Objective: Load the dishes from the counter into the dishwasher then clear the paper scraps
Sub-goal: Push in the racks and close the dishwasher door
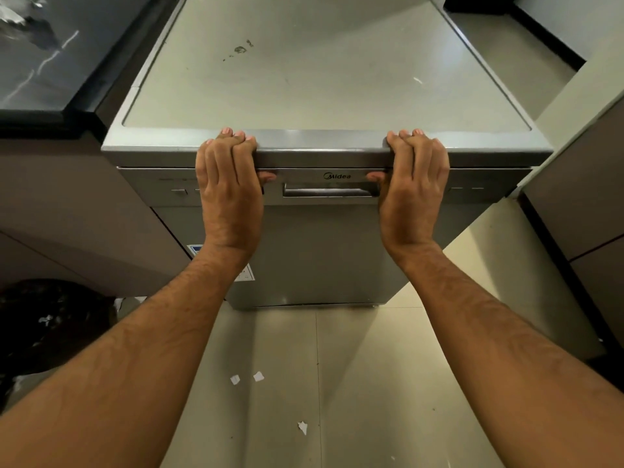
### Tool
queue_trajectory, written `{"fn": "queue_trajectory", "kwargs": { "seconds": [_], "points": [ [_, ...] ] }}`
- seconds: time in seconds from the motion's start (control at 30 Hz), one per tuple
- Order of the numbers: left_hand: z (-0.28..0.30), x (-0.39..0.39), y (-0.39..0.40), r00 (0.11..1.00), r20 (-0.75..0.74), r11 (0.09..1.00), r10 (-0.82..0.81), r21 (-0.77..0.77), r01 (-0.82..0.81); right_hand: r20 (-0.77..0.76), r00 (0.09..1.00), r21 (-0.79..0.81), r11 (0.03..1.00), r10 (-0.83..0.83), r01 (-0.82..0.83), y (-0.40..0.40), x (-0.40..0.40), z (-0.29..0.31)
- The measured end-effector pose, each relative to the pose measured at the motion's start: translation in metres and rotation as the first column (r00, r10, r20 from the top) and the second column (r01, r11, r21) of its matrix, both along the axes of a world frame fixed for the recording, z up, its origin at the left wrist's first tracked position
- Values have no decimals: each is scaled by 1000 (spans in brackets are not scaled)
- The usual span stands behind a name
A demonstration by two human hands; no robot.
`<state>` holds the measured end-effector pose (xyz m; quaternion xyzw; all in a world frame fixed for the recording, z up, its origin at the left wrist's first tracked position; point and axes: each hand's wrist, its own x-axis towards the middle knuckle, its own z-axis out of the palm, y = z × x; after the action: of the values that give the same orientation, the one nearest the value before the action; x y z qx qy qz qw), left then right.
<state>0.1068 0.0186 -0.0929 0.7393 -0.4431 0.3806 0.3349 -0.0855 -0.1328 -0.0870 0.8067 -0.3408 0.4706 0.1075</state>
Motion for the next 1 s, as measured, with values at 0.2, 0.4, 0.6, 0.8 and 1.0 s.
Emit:
{"fn": "queue_trajectory", "kwargs": {
  "seconds": [0.2, 0.4, 0.6, 0.8, 1.0],
  "points": [
    [4, -2, 4, 999, -7, 988, 42, 147, -41, -52, 999, 25, 1000, -2, 3, 0, -1, 1],
    [14, -12, 7, 993, 18, 966, 120, 228, -121, -161, 987, 75, 996, -27, 40, 4, -2, 6],
    [24, -16, 14, 989, -35, 897, 142, 428, -113, -238, 971, 104, 994, -7, 33, 6, -7, 13],
    [51, -17, 21, 993, -62, 840, 100, 540, -51, -261, 961, 171, 984, 88, -44, 6, -13, 39],
    [84, -16, 30, 994, -89, 794, 59, 608, 8, -222, 945, 312, 936, 241, -165, 7, 4, 77]
  ]
}}
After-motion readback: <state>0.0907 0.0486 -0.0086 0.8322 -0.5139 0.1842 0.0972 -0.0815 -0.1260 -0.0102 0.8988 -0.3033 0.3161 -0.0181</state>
